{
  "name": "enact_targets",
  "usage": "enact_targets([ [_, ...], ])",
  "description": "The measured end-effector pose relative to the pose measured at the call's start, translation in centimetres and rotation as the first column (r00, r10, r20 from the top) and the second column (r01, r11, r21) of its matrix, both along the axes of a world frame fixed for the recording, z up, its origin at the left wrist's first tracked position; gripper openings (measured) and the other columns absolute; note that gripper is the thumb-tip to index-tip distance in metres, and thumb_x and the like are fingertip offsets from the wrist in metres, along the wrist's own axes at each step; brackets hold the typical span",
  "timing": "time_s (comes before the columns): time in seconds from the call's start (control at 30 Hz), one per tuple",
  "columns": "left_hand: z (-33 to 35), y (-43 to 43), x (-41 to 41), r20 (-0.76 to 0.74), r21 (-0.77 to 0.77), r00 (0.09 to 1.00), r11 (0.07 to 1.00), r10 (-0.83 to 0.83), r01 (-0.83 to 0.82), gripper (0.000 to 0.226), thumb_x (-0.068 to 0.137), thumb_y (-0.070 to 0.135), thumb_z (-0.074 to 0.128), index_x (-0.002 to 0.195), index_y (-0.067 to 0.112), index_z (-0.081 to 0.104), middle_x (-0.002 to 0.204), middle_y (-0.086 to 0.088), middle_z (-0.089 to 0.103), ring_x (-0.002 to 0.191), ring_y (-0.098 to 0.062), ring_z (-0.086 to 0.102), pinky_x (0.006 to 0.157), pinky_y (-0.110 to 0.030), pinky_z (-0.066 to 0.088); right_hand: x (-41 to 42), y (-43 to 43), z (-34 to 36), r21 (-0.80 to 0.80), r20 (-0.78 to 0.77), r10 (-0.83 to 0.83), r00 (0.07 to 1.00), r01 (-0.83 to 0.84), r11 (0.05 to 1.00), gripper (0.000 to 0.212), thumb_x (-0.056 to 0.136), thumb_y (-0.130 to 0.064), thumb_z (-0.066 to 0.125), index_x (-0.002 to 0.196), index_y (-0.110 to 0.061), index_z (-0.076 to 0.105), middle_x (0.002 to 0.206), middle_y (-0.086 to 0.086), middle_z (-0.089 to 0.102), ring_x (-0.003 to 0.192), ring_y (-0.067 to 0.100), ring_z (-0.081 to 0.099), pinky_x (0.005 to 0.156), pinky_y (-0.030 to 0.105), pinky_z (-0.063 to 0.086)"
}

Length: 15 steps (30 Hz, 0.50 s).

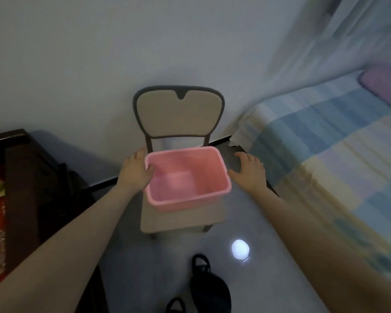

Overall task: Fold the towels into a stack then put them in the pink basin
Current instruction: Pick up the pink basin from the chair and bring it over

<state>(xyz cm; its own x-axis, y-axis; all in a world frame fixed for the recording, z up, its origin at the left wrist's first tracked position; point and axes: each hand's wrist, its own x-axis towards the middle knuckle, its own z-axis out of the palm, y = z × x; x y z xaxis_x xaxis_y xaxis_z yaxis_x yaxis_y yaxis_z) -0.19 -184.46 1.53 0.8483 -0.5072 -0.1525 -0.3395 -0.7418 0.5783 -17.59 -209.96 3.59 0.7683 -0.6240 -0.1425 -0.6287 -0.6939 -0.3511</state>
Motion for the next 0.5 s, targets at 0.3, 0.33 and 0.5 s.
enact_targets([
  [0.3,-14.5,-4.8,6.8,-0.314,0.161,0.923,0.97,0.224,-0.181,0.06,0.085,0.02,0.05,0.139,0.005,0.032,0.131,-0.025,0.049,0.118,-0.043,0.046,0.098,-0.048,0.042,12.5,-9.2,-12.8,0.161,-0.221,0.069,0.973,-0.034,0.986,0.064,0.083,-0.03,0.062,0.14,-0.014,0.036,0.139,0.013,0.044,0.129,0.032,0.038,0.102,0.048,0.039],
  [0.33,-16.3,-5.4,7.5,-0.359,0.19,0.896,0.96,0.261,-0.203,0.061,0.086,0.021,0.05,0.141,0.004,0.03,0.135,-0.024,0.047,0.121,-0.041,0.045,0.1,-0.047,0.041,14.0,-10.1,-14.7,0.189,-0.257,0.072,0.964,-0.023,0.982,0.067,0.083,-0.029,0.061,0.142,-0.012,0.033,0.141,0.015,0.042,0.13,0.033,0.038,0.102,0.048,0.039],
  [0.5,-19.8,-7.1,8.9,-0.448,0.267,0.775,0.894,0.446,-0.36,0.064,0.086,0.018,0.055,0.142,0.002,0.028,0.134,-0.024,0.048,0.118,-0.04,0.049,0.097,-0.042,0.045,17.3,-11.8,-19.4,0.248,-0.377,-0.016,0.926,0.117,0.962,0.072,0.083,-0.023,0.062,0.142,-0.002,0.027,0.142,0.021,0.036,0.128,0.039,0.039,0.103,0.044,0.036],
])
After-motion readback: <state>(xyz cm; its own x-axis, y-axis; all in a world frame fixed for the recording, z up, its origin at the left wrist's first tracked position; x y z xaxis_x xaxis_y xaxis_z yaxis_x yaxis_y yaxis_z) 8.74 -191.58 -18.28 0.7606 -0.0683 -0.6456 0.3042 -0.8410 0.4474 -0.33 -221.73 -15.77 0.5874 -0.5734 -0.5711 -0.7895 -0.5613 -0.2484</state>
